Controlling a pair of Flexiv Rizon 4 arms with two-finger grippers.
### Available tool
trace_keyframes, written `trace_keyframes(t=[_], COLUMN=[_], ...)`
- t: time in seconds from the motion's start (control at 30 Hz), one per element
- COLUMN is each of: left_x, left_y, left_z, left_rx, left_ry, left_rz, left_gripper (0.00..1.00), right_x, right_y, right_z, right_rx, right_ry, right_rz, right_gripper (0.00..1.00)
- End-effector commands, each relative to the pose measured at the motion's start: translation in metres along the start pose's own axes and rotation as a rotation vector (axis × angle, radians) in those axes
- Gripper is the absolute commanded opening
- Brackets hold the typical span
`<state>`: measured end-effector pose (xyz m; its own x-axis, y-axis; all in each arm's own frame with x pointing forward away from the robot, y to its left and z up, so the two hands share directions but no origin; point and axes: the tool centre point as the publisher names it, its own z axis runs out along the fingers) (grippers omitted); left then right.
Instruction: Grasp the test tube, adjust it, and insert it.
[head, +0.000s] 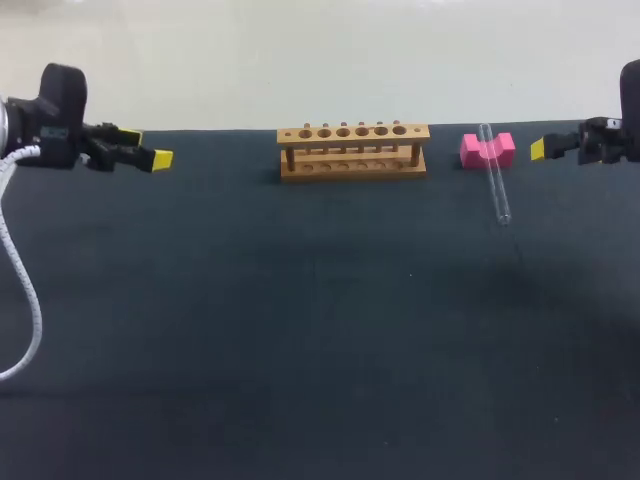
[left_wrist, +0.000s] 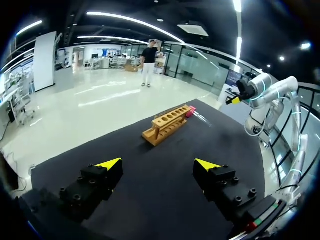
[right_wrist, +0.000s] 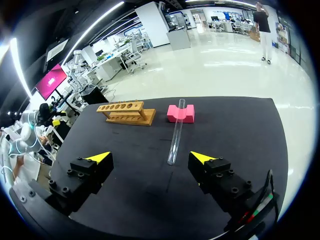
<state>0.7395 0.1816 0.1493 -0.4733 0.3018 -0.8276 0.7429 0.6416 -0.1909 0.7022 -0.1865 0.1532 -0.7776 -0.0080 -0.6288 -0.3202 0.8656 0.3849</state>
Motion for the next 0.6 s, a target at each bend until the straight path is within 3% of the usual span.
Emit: trace_keyframes(t=[0.03,0.1,0.13,0.2,0.47,0.5,0.53,0.57,0.6], left_x=[-0.006,-0.009,-0.011,-0.016,-0.023,-0.022,-0.022,-0.022,-0.022], left_y=[0.016,0.021,0.023,0.027,0.034,0.034,0.035,0.035,0.036], left_z=[0.020,0.026,0.030,0.033,0.050,0.051,0.054,0.056,0.058], left_rx=[0.189,0.195,0.194,0.211,0.229,0.238,0.238,0.240,0.244], left_ry=[-0.090,-0.097,-0.097,-0.104,-0.094,-0.092,-0.085,-0.082,-0.082], left_rz=[0.007,0.013,0.014,0.013,0.107,0.117,0.128,0.134,0.135], left_gripper=[1.00,1.00,0.87,0.00,0.00,0.11,0.76,1.00,1.00], right_x=[0.000,0.000,0.000,0.000,0.000,0.000,0.000,0.000,0.000], right_y=[0.000,0.000,0.000,0.000,0.000,0.000,0.000,0.000,0.000], right_z=[0.000,0.000,0.000,0.000,0.000,0.000,0.000,0.000,0.000], right_rx=[0.001,0.001,0.001,0.001,0.001,0.001,0.001,0.001,0.001], right_ry=[0.000,0.000,0.000,0.000,0.000,0.000,0.000,0.000,0.000], right_rz=[-0.001,-0.001,-0.001,-0.001,-0.001,-0.001,-0.001,-0.001,-0.001], right_gripper=[1.00,1.00,1.00,1.00,1.00,1.00,1.00,1.00,1.00])
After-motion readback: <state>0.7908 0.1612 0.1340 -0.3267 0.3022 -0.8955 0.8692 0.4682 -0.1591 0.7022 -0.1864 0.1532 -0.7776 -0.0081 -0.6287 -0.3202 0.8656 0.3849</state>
